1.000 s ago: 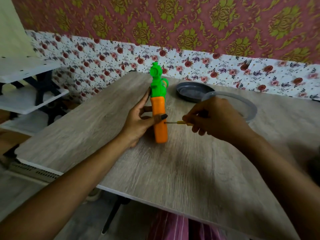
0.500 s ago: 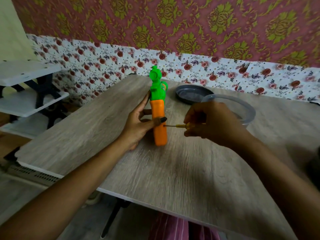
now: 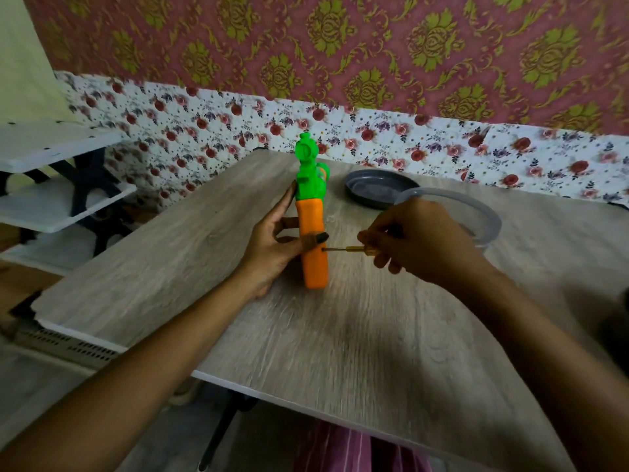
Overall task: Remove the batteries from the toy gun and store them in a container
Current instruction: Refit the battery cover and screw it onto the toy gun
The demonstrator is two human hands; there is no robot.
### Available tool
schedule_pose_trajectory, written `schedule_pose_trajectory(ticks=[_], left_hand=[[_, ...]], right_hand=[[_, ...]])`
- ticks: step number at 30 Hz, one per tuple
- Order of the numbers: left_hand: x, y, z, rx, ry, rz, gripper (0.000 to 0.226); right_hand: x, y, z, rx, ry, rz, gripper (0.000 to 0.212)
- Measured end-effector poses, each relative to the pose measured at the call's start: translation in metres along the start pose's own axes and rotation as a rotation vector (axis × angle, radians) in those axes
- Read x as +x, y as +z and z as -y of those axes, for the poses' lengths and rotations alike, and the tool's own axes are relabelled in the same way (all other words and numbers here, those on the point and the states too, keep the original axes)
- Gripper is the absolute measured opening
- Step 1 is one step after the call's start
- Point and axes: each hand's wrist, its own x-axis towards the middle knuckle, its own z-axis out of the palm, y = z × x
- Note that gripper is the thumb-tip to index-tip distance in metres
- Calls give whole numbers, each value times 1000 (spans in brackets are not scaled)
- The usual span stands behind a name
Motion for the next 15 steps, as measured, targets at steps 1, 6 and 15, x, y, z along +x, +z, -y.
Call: schedule_pose_trajectory(ticks=[1,6,15], left_hand=[[0,0,0,-3,-2,-3,110],[0,-1,2,10,0,-3,111],[0,-1,1,8,-2,-12,108]], right_hand=[[-1,0,1,13,1,42,18],[-3,-3,0,-66,-48,-7,18],[-5,-2,3,-81,-42,39,29]])
